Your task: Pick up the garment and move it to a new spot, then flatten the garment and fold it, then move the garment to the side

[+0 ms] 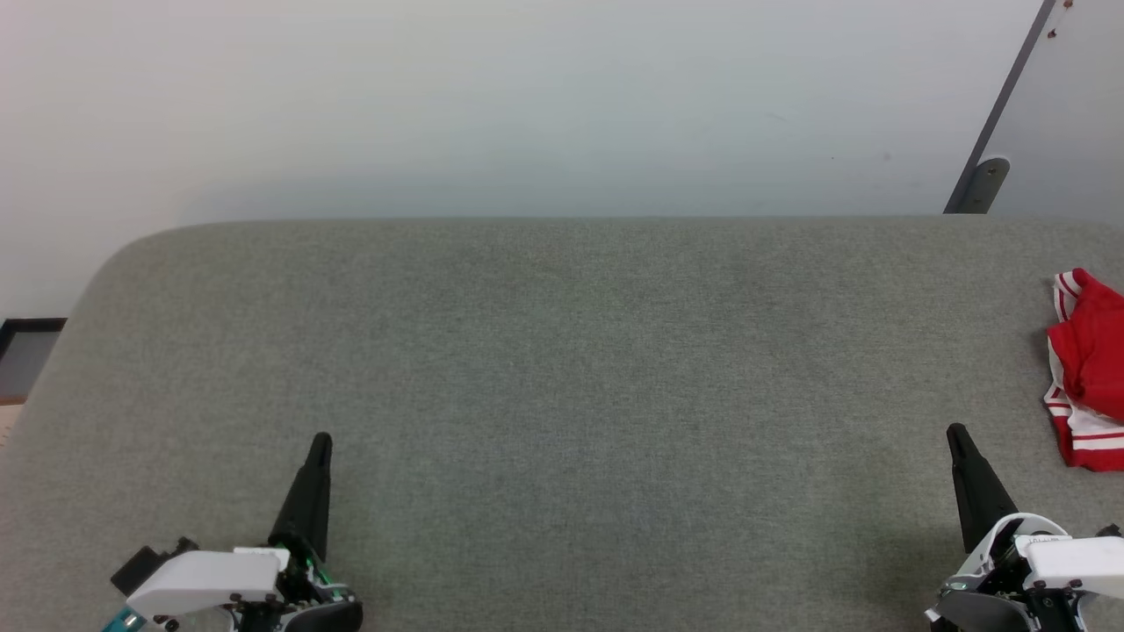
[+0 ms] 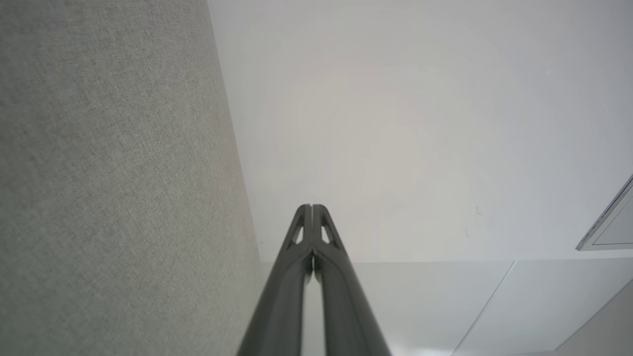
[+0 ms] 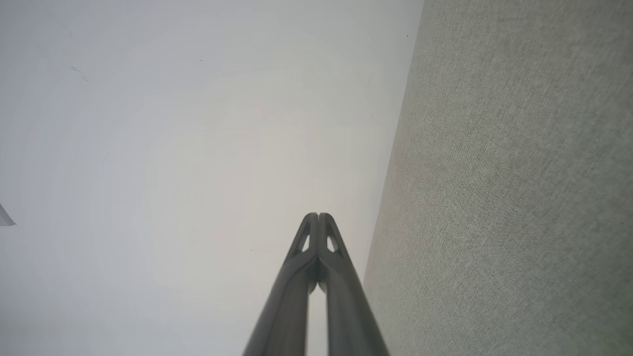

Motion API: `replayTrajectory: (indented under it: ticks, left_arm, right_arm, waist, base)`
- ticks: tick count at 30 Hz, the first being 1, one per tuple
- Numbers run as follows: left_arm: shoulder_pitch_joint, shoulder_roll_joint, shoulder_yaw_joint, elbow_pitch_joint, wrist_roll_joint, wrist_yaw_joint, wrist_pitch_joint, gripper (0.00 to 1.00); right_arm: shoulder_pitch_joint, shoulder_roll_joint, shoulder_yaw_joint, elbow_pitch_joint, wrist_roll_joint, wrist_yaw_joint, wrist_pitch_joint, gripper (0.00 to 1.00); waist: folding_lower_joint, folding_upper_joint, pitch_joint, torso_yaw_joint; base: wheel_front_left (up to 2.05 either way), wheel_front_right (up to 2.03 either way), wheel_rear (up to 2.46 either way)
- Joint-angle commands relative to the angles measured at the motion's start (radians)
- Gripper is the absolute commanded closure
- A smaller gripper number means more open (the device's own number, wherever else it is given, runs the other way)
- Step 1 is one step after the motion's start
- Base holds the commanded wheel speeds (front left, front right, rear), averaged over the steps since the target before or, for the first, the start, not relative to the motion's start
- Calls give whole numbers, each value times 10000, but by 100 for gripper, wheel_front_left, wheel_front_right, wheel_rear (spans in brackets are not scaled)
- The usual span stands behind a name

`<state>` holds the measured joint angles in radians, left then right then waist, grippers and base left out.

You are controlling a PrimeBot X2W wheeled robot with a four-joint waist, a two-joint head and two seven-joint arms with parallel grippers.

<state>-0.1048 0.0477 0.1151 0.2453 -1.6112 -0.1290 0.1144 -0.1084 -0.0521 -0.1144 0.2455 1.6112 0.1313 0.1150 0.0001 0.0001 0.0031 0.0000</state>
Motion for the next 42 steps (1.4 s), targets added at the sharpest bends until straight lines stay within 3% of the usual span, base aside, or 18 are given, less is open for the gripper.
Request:
replayTrajectory:
  ticks: [1, 42]
  left_arm:
    - [-86, 4, 14, -3, -20, -32, 38, 100]
    - [-85, 3, 19, -2, -17, -32, 40, 100]
  right_arm:
    - [-26, 38, -1, -3, 31, -10, 22, 100]
    - [-26, 38, 2, -3, 33, -10, 19, 100]
  waist:
    - [-1, -1, 0, 0]
    - [-1, -1, 0, 0]
  base:
    - [0, 0, 0]
    - [0, 0, 0]
